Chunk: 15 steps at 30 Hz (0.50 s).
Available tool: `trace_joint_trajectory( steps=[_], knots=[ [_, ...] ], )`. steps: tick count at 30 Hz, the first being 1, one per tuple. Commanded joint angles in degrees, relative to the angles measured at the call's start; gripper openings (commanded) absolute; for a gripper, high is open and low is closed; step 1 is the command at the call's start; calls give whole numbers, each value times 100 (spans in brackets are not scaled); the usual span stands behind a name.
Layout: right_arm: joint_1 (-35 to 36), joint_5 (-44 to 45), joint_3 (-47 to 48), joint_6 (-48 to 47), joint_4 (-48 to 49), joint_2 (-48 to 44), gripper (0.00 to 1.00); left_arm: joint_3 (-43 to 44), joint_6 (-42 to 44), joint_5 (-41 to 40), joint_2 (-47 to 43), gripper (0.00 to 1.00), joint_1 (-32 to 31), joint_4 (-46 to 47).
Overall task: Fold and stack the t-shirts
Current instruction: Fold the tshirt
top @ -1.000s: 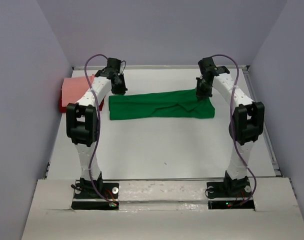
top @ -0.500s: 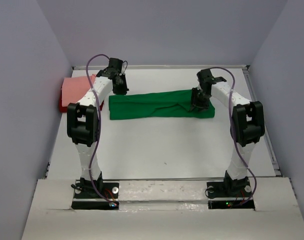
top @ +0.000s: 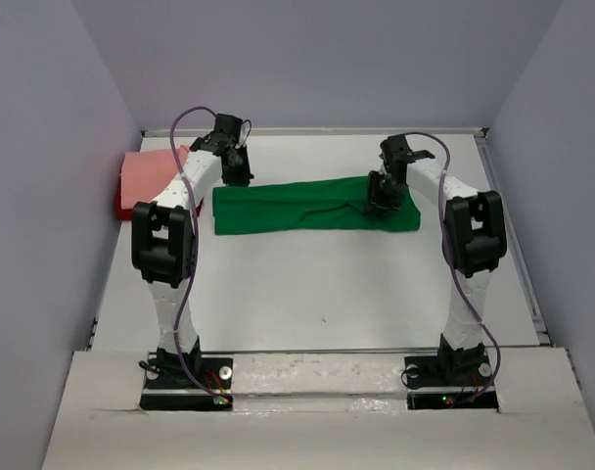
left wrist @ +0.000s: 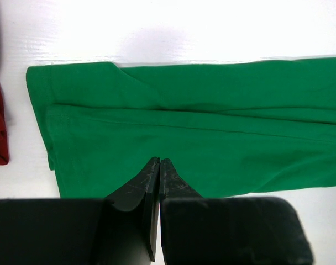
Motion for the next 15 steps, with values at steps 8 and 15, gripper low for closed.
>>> trace_joint_trajectory(
  steps=[8,15],
  knots=[
    [23,-142,633,-98,83,262,41,190,147,90,-209,15,-43,-126],
    [23,-177,660,-81,22,236,39,286,173,81,-182,15,-43,-179]
  ],
)
